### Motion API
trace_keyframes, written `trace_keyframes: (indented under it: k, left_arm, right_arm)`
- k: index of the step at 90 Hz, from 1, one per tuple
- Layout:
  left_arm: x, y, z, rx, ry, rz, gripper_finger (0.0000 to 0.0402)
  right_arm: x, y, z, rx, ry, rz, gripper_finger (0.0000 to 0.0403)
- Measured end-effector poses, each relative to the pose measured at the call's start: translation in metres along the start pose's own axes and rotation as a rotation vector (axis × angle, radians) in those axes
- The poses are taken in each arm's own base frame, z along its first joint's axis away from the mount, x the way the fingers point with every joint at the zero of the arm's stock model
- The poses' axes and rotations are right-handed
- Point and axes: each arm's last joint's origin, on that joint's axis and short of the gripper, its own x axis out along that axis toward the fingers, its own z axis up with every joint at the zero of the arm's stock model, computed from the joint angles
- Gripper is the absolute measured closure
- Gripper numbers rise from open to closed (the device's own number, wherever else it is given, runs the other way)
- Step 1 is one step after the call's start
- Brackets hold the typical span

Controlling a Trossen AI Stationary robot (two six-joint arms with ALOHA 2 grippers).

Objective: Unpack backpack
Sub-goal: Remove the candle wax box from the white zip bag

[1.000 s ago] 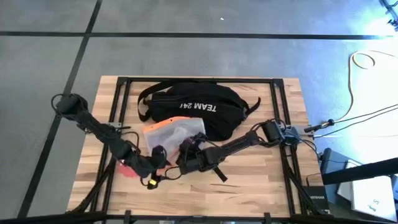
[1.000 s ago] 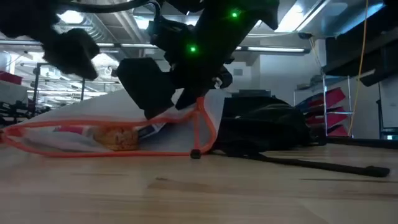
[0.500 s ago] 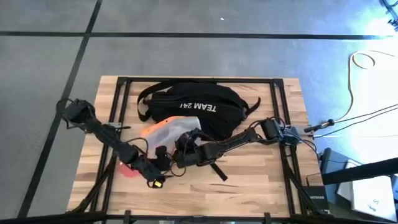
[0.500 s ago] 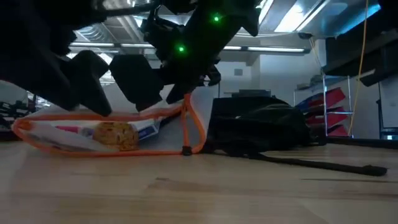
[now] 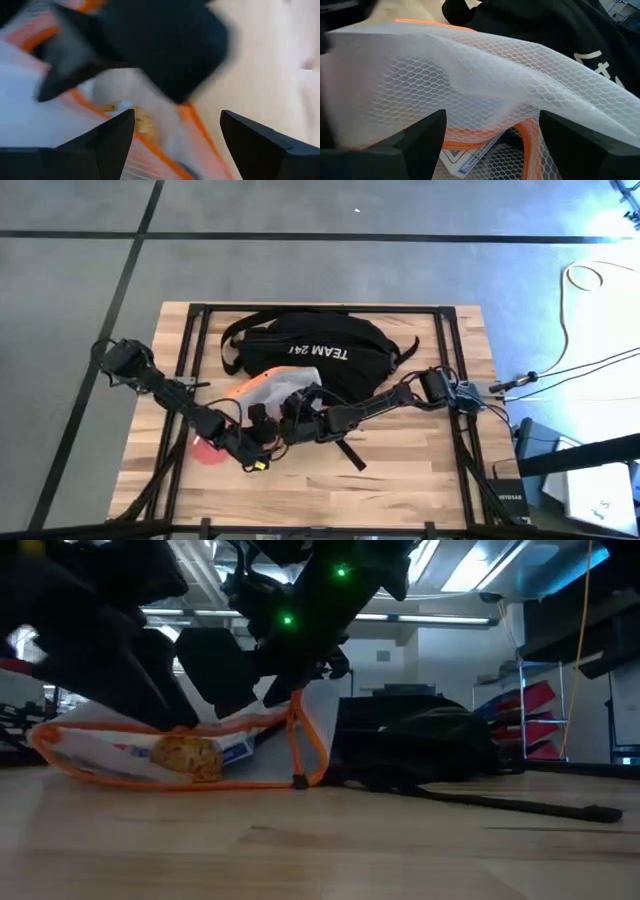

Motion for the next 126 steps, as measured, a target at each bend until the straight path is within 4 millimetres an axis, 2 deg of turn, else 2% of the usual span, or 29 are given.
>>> trace_keyframes:
  k: [25, 50, 87, 99, 116, 126]
  left_arm:
    - [0.007, 0.014, -0.001, -0.048, 0.063, 0.063, 0.0121]
    - [0.002, 0.001, 0.001, -0.039, 0.028, -0.061, 0.0121]
    - [-0.003, -0.011, 0.006, -0.017, -0.049, -0.135, 0.0121]
    - [0.006, -0.007, 0.000, -0.026, -0.024, -0.035, 0.0121]
    - [0.025, -0.008, -0.005, -0.045, -0.009, -0.018, 0.0121]
    - [0.027, -0.010, -0.008, -0.048, -0.016, -0.007, 0.0121]
  right_arm:
    - [0.000, 0.000, 0.000, -0.013, 0.004, 0.008, 0.0100]
    - [-0.001, 0.001, 0.000, -0.016, 0.006, 0.014, 0.0100]
    - [0.000, 0.000, 0.000, -0.014, 0.004, 0.009, 0.0100]
    - [0.000, 0.000, 0.000, -0.015, 0.004, 0.008, 0.0100]
    - [-0.002, 0.001, 0.009, -0.029, -0.007, 0.011, 0.0100]
    - [-0.004, 0.001, 0.011, -0.058, -0.001, 0.008, 0.0100]
